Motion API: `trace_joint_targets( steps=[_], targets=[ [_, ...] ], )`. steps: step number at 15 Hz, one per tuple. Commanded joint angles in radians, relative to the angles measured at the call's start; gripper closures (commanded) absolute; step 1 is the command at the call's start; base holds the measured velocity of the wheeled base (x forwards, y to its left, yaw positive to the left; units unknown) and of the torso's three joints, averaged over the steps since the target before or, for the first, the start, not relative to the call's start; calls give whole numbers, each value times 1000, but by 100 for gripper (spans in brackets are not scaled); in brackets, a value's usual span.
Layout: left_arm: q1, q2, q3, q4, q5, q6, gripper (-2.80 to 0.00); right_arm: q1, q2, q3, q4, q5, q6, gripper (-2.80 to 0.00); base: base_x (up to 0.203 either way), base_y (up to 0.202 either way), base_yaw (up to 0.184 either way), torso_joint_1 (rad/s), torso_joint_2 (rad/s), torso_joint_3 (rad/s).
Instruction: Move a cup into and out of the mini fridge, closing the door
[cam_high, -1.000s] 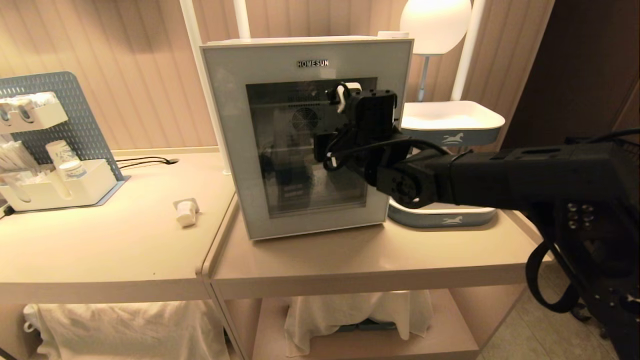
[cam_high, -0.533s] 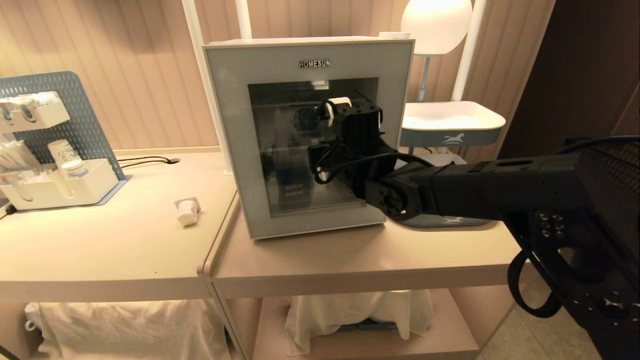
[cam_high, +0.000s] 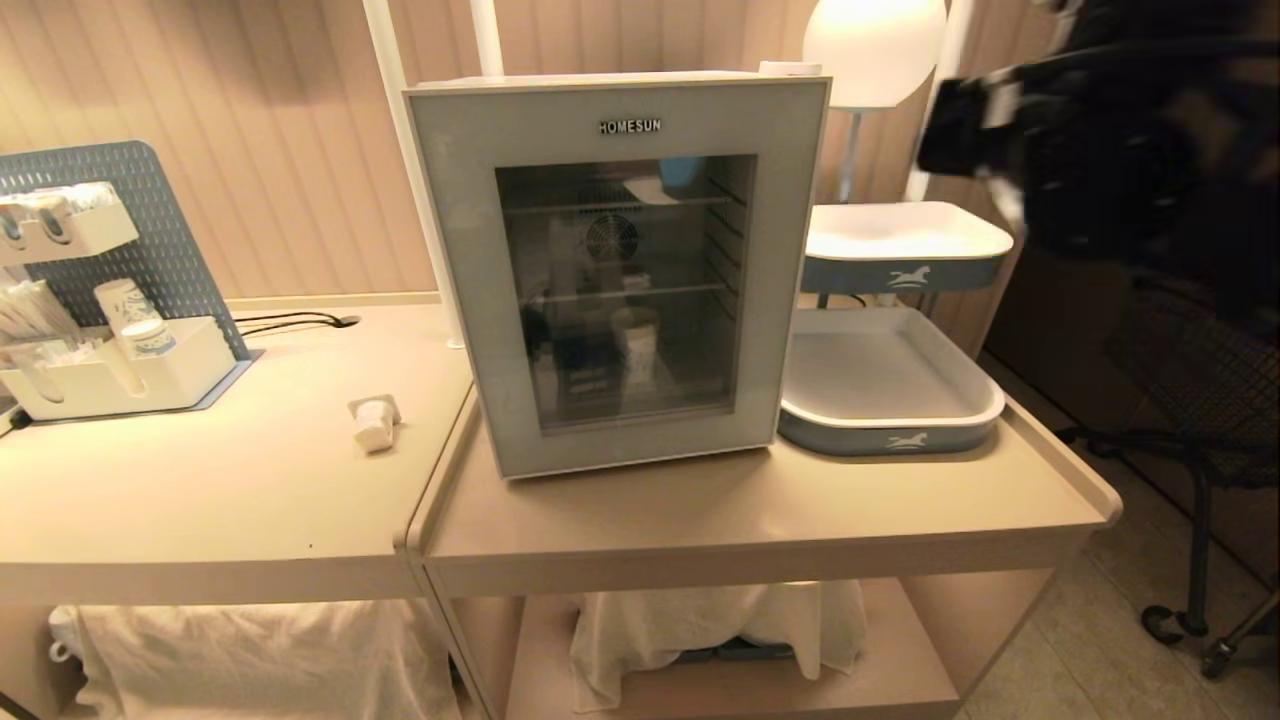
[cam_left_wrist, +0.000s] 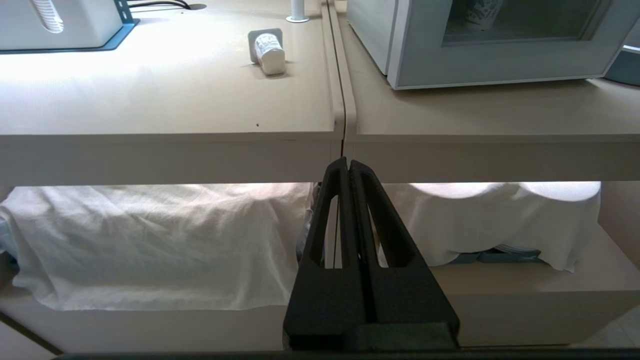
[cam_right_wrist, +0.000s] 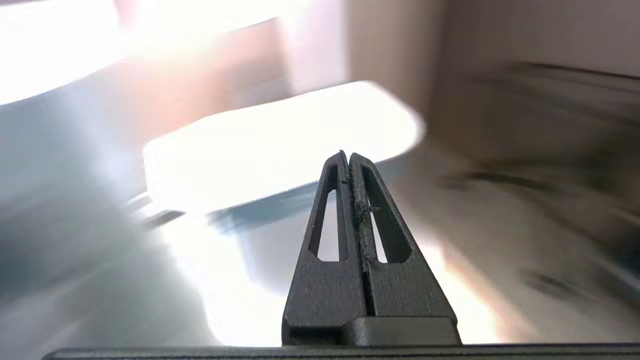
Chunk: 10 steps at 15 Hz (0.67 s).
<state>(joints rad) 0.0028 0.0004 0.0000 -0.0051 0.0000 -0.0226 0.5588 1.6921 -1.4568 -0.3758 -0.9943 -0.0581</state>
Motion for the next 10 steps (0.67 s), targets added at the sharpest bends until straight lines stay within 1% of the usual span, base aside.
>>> trace_joint_targets(
  steps=[1,2,4,5,7,8,9,10],
  targets=[
    [0,1,0,-1,0,-1,0,-140,-386,213,-4,-61,-5,0,0,0,0,0,0,0],
    [0,1,0,-1,0,0,0,-214,-508,321,-10,-84,-8,0,0,0,0,0,0,0],
    [0,1,0,-1,0,0,0,-416,-750,546,-29,-114,-16,0,0,0,0,0,0,0],
    [1,1,0,-1,0,0,0,-482,-866,650,-37,-116,-21,0,0,0,0,0,0,0],
    [0,1,0,-1,0,0,0,-553,-1077,839,-42,-92,-28,0,0,0,0,0,0,0],
    [1,1,0,-1,0,0,0,-573,-1194,941,-43,-49,-33,0,0,0,0,0,0,0],
    [2,1,0,0,0,0,0,-591,-1302,1071,-52,43,-29,0,0,0,0,0,0,0],
    [0,1,0,-1,0,1,0,-602,-1366,1181,-66,175,3,0,0,0,0,0,0,0]
  ],
)
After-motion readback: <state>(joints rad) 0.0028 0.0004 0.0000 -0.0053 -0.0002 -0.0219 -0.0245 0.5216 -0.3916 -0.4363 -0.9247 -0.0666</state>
